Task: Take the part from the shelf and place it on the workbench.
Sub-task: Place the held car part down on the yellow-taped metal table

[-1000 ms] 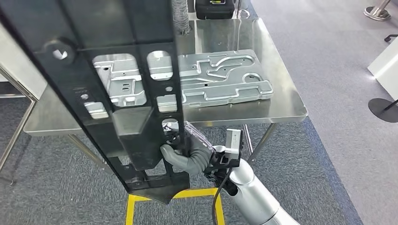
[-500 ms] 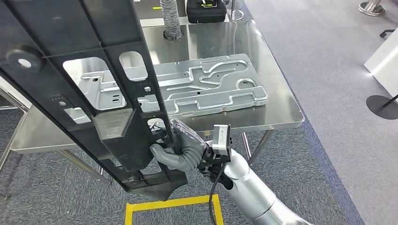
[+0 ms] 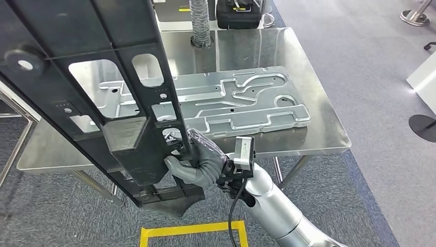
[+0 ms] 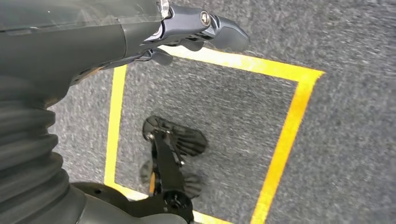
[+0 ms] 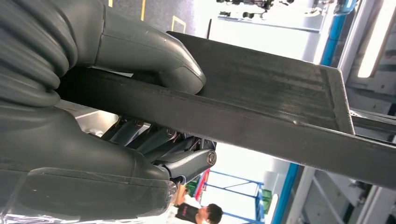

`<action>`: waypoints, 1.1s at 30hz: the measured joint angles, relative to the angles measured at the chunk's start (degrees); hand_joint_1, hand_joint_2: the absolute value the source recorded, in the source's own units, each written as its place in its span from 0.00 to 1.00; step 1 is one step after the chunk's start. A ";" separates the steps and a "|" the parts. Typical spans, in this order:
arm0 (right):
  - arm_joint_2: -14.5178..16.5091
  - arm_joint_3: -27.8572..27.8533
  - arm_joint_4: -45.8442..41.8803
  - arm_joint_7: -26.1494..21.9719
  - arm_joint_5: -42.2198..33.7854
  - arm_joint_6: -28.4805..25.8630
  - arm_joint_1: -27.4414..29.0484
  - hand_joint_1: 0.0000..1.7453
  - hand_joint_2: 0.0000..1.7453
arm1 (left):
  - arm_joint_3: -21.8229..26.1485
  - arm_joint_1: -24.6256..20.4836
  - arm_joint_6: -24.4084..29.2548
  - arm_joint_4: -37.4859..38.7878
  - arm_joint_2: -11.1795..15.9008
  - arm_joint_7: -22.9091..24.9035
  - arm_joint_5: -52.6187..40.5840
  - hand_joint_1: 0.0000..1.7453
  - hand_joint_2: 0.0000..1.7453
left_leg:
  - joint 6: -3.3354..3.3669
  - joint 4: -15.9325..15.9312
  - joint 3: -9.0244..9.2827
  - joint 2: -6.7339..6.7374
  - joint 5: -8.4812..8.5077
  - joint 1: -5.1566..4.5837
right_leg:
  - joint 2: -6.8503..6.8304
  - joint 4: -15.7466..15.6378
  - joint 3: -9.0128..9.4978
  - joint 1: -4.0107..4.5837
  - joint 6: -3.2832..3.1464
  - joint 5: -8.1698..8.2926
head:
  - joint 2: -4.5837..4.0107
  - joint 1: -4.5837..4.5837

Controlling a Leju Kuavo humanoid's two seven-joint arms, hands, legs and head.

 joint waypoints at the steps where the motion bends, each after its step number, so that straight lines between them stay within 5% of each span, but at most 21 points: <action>1: 0.01 0.01 -0.01 -0.07 0.00 -0.05 -0.05 1.00 1.00 | 0.01 -0.03 -0.05 0.01 -0.02 -0.03 -0.01 0.00 1.00 | -0.26 -0.02 0.30 -0.05 -0.37 -0.07 | -0.02 -2.66 1.03 0.22 -0.33 1.01 | 0.00 0.00; 6: 0.14 -0.02 -0.69 -0.44 0.26 -0.98 -0.09 1.00 1.00 | 0.01 -0.21 -0.11 0.01 0.18 0.11 0.00 0.00 1.00 | -1.79 0.68 0.67 0.21 -1.95 -0.01 | 0.27 -5.28 2.77 0.12 -1.33 0.65 | 0.00 -0.09; 9: 0.32 -0.15 -1.32 -0.91 1.58 -2.79 -0.07 1.00 1.00 | 0.03 -0.20 0.08 0.01 0.36 0.14 0.05 0.00 1.00 | -2.44 10.22 -4.29 0.24 -5.85 0.23 | 0.17 -5.92 4.13 -0.11 -1.87 0.10 | 0.00 -0.21; 11: 0.24 -0.73 -1.62 -1.26 2.46 -4.33 0.05 1.00 1.00 | 0.05 -0.01 0.19 0.01 0.45 0.10 0.08 0.00 1.00 | -2.83 15.75 -8.34 0.26 -6.45 0.36 | 0.22 -5.85 4.84 -0.08 -1.88 -0.60 | 0.00 -0.21; 13: 0.04 -1.90 -2.20 -1.50 3.34 -5.90 -0.03 1.00 1.00 | 0.05 0.15 0.20 0.01 0.51 0.00 0.04 0.00 1.00 | -3.00 13.02 -8.63 0.29 -2.49 0.57 | 0.29 -5.70 5.82 -0.10 -1.71 -1.45 | 0.01 -0.22; 15: -0.16 -3.35 -2.88 -1.56 4.37 -7.27 -0.62 1.00 1.00 | 0.05 0.18 0.16 0.01 0.61 -0.15 -0.02 0.00 1.00 | -2.84 5.23 -6.01 0.42 2.52 0.67 | 0.33 -5.52 6.76 0.00 -1.33 -2.39 | 0.00 -0.19; 16: -0.23 -4.12 -3.16 -1.49 4.82 -7.70 -1.15 1.00 1.00 | 0.05 0.14 0.13 0.01 0.64 -0.22 -0.09 0.00 1.00 | -2.54 2.40 -4.93 0.46 3.71 0.60 | 0.39 -5.41 6.95 0.09 -1.05 -2.73 | 0.00 -0.20; 20: -0.35 -6.89 -4.16 -0.44 6.67 -9.02 -3.72 1.00 1.00 | 0.05 0.04 -0.07 0.01 0.80 -0.45 -0.54 0.00 1.00 | -1.06 0.18 -4.13 0.35 3.52 0.39 | 0.47 -5.27 6.93 0.11 0.18 -3.42 | 0.01 -0.13; 22: -0.34 -7.96 -4.63 0.36 7.66 -9.60 -5.31 1.00 1.00 | 0.05 -0.09 -0.19 0.01 0.83 -0.52 -0.78 0.00 1.00 | -0.35 -0.15 -3.72 0.34 3.39 0.59 | 0.40 -2.37 5.66 0.02 0.67 -5.05 | 0.01 -0.03; 25: -0.40 -9.31 -5.05 1.64 9.33 -10.46 -6.95 1.00 1.00 | 0.05 -0.33 -0.26 0.01 0.86 -0.58 -0.99 0.00 1.00 | 0.28 -0.18 -3.28 0.36 2.90 0.59 | 0.35 9.30 -1.09 -0.11 1.03 -9.25 | 0.01 0.11; 26: -0.44 -9.66 -5.09 2.09 9.92 -10.78 -7.15 1.00 1.00 | 0.04 -0.34 -0.27 0.01 0.87 -0.58 -1.01 0.00 1.00 | 0.32 -0.14 -3.08 0.32 2.68 0.57 | 0.35 11.89 -3.03 -0.15 1.09 -9.42 | 0.01 0.12; 28: -0.51 -10.27 -5.16 3.03 12.15 -12.05 -7.67 1.00 1.00 | 0.03 -0.32 -0.20 0.01 0.87 -0.53 -1.02 0.00 1.00 | 0.20 -0.03 -2.38 0.20 2.11 0.57 | 0.34 10.14 -3.60 -0.23 0.98 -6.11 | 0.01 0.12; 31: -0.65 -11.19 -5.17 4.12 16.84 -14.81 -9.04 1.00 1.00 | 0.03 -0.39 0.03 0.01 0.88 -0.31 -1.02 0.00 1.00 | -0.44 0.23 -1.40 0.03 1.04 0.42 | 0.34 -1.23 0.39 -0.11 0.34 0.69 | 0.00 0.14; 33: -0.83 -11.73 -5.10 4.60 18.87 -15.87 -9.57 1.00 1.00 | 0.03 -0.45 0.13 0.01 0.89 -0.12 -1.02 0.00 1.00 | -1.12 0.24 -1.39 0.00 0.70 0.32 | 0.43 -3.83 1.22 0.18 -0.06 1.14 | 0.00 0.14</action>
